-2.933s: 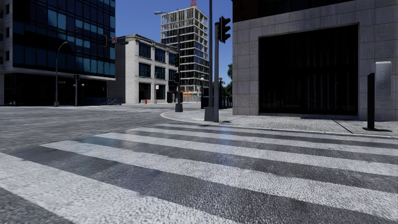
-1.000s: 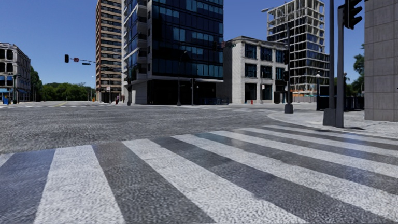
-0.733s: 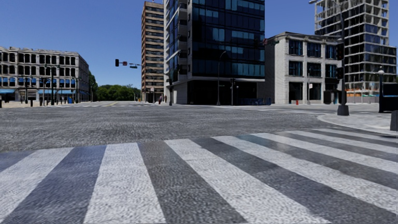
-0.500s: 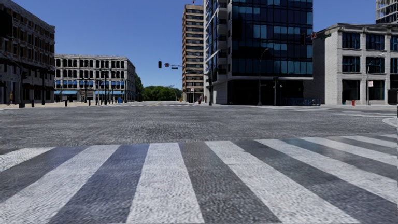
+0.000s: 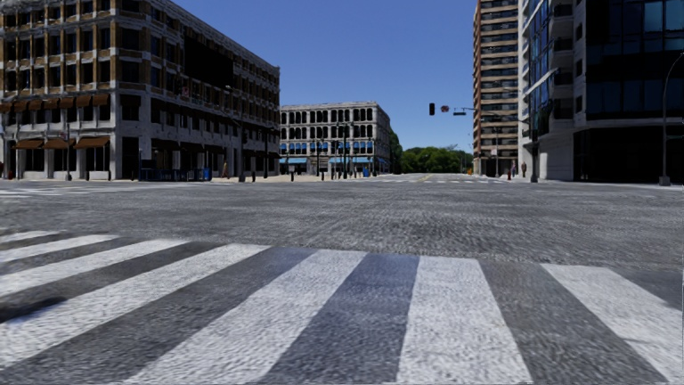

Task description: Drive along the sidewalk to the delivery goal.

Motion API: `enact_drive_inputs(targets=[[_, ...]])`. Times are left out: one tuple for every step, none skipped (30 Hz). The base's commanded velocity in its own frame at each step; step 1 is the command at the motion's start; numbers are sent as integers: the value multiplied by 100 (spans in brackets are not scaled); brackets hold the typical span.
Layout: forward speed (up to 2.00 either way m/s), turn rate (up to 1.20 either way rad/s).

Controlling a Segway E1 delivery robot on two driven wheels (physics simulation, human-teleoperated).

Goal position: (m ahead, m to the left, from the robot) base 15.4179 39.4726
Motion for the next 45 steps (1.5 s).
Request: enact_drive_inputs(targets=[[96, 98], [100, 98], [100, 98], [103, 98], [104, 98], [104, 98], [104, 98], [104, 98], [104, 98], [105, 98], [105, 98], [106, 98], [108, 98], [108, 98], [109, 98], [111, 98], [112, 98], [112, 98], [114, 98], [118, 98], [118, 98], [122, 98], [123, 98], [123, 97], [123, 97], [123, 96], [123, 96], [124, 96], [124, 96], [124, 96], [125, 96], [125, 96], [127, 96], [129, 83], [132, 66], [132, 66], [135, 0], [136, 0], [136, 0], [139, 0], [141, 0], [142, 0], [142, 0], [143, 0], [144, 0]])
